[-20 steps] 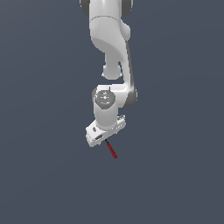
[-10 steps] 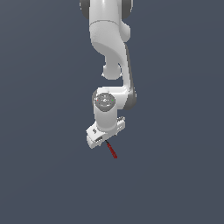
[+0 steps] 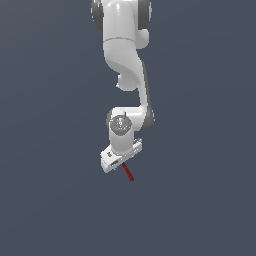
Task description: Pick up the object and move it to a goal position.
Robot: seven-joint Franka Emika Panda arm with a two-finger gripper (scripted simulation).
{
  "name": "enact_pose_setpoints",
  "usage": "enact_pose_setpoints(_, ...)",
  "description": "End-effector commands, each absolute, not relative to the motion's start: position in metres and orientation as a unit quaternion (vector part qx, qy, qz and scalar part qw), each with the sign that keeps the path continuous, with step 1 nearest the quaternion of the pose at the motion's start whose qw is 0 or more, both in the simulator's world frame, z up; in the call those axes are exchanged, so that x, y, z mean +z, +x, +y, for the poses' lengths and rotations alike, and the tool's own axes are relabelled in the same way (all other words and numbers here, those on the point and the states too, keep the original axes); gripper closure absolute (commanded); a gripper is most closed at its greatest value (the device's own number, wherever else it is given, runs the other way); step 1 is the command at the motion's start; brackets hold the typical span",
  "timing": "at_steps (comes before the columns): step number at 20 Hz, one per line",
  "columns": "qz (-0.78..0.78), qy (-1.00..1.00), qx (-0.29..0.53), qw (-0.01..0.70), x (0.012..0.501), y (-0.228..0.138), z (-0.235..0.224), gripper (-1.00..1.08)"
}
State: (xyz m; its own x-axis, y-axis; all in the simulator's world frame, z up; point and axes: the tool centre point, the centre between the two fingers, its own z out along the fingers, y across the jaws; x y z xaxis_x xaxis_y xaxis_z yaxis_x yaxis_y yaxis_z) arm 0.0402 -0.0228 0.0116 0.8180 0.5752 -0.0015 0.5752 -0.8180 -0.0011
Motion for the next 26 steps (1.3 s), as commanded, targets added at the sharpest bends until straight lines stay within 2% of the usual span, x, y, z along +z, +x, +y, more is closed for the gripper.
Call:
enact_pose_setpoints(1,-0.302,-0.953,0.000,0.000,0.010,0.041,-0.023,-0.92)
enact_pose_setpoints(2,-0.302,-0.953,0.000,0.000,0.010,0.041,-0.023,1.08)
enact_pose_setpoints(16,-0.301,-0.954,-0.001,-0.001,0.012,0.040,-0.022,1.08)
enact_pose_setpoints(26,-0.301,-0.954,-0.001,-0.001,0.015,0.014,0.003,1.08)
